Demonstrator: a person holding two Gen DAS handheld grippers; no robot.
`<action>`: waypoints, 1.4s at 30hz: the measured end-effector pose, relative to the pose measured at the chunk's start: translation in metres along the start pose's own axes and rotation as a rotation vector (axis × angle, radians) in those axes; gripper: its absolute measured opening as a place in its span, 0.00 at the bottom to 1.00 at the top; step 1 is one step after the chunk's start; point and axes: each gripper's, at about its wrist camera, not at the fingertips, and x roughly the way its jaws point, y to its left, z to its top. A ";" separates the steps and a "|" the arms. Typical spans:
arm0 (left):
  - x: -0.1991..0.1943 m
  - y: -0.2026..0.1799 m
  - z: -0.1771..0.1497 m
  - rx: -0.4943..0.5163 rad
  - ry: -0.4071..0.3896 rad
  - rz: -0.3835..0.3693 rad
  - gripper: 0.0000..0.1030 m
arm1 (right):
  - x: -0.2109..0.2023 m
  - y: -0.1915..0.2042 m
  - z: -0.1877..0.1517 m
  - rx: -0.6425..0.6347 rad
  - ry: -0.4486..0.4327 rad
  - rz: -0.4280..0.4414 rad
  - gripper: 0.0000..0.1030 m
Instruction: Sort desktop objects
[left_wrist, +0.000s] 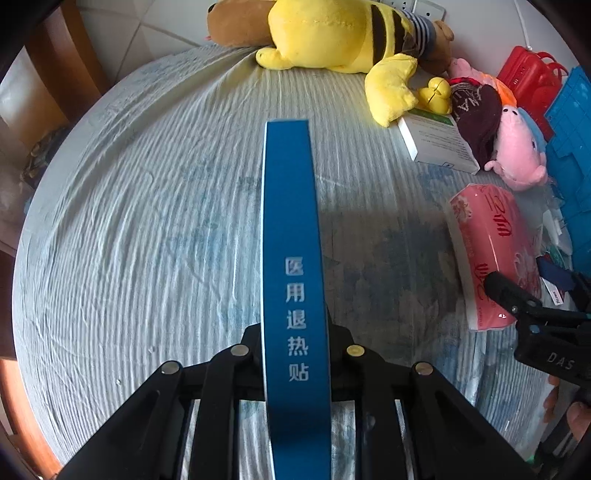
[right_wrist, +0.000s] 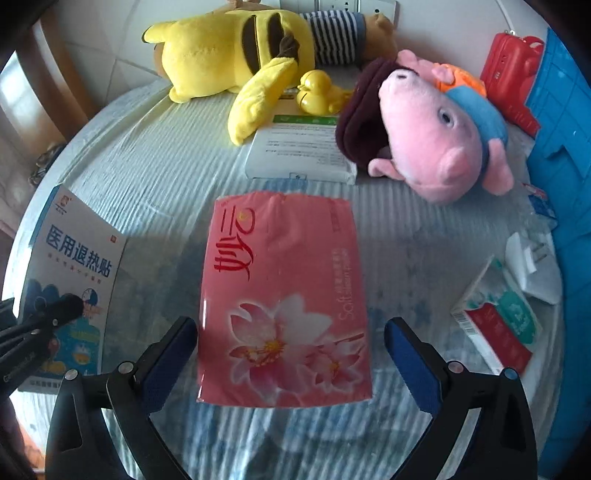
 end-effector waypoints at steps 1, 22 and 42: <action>0.000 -0.001 -0.001 -0.004 0.002 0.001 0.17 | 0.003 -0.001 -0.001 -0.001 0.005 0.009 1.00; -0.146 -0.053 -0.018 0.171 -0.288 -0.176 0.17 | -0.191 0.000 -0.044 0.024 -0.291 -0.036 0.81; -0.247 -0.178 -0.106 0.125 -0.449 -0.163 0.17 | -0.331 -0.104 -0.114 -0.077 -0.463 -0.041 0.81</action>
